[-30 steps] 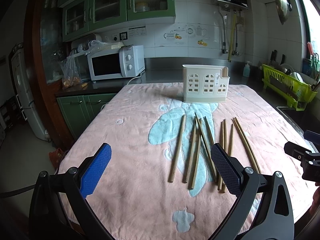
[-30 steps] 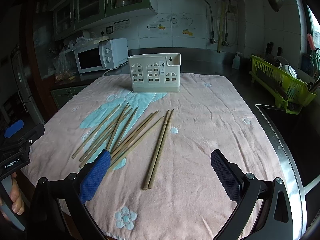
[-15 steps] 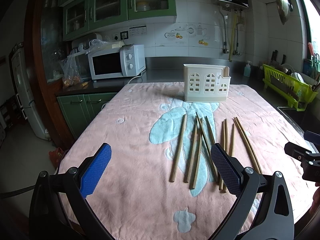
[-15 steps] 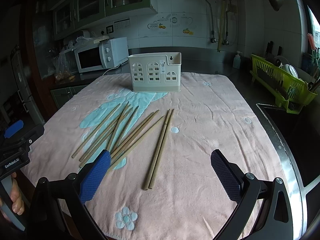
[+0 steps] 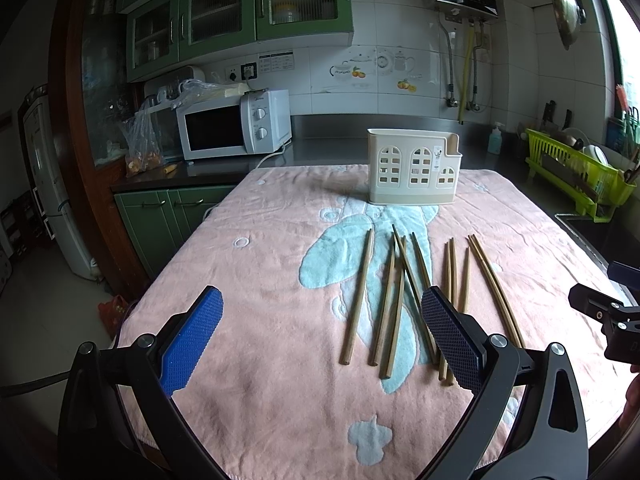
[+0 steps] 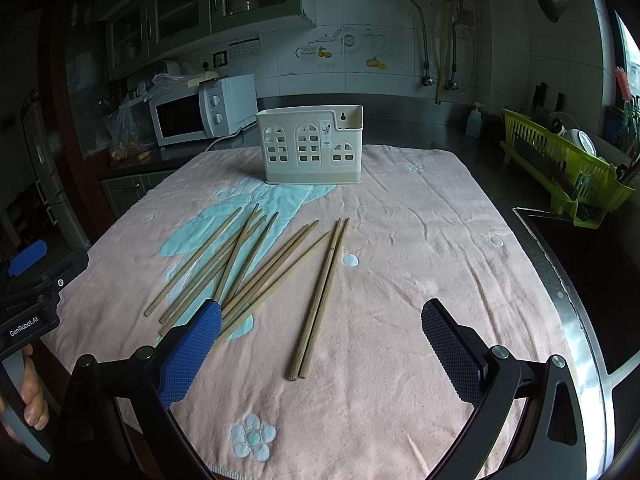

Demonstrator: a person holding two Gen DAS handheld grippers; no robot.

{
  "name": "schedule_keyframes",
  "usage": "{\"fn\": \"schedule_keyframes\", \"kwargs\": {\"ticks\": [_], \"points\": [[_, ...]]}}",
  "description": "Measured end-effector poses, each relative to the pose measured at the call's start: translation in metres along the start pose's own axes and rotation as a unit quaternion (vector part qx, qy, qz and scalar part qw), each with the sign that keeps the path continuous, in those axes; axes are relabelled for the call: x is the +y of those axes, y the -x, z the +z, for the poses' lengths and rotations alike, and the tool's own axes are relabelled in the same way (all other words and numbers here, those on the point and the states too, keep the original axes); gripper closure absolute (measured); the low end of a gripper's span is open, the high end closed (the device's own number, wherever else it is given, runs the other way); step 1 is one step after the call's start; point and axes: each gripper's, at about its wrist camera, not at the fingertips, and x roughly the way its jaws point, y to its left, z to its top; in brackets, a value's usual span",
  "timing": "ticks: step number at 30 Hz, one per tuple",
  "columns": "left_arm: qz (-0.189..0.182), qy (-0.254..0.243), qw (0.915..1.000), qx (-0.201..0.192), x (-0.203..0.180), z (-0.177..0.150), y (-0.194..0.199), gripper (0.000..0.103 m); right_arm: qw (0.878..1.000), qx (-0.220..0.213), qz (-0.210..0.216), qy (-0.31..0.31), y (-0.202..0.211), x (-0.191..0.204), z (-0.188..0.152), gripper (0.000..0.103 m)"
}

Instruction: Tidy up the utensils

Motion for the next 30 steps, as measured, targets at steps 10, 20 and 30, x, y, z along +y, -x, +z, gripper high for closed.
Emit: {"fn": "schedule_keyframes", "kwargs": {"ticks": [10, 20, 30], "points": [[0.002, 0.0, 1.0, -0.001, 0.003, 0.0, -0.001, 0.005, 1.0, 0.0, 0.0, 0.002, -0.003, 0.001, 0.0, 0.006], [-0.005, 0.005, 1.0, 0.004, 0.003, 0.002, -0.003, 0.005, 1.0, -0.001, 0.0, 0.001, -0.003, 0.002, 0.002, 0.006], [-0.009, 0.004, 0.9999, 0.013, 0.012, 0.001, -0.017, 0.007, 1.0, 0.008, -0.003, -0.001, -0.011, -0.004, -0.002, 0.006]]}}
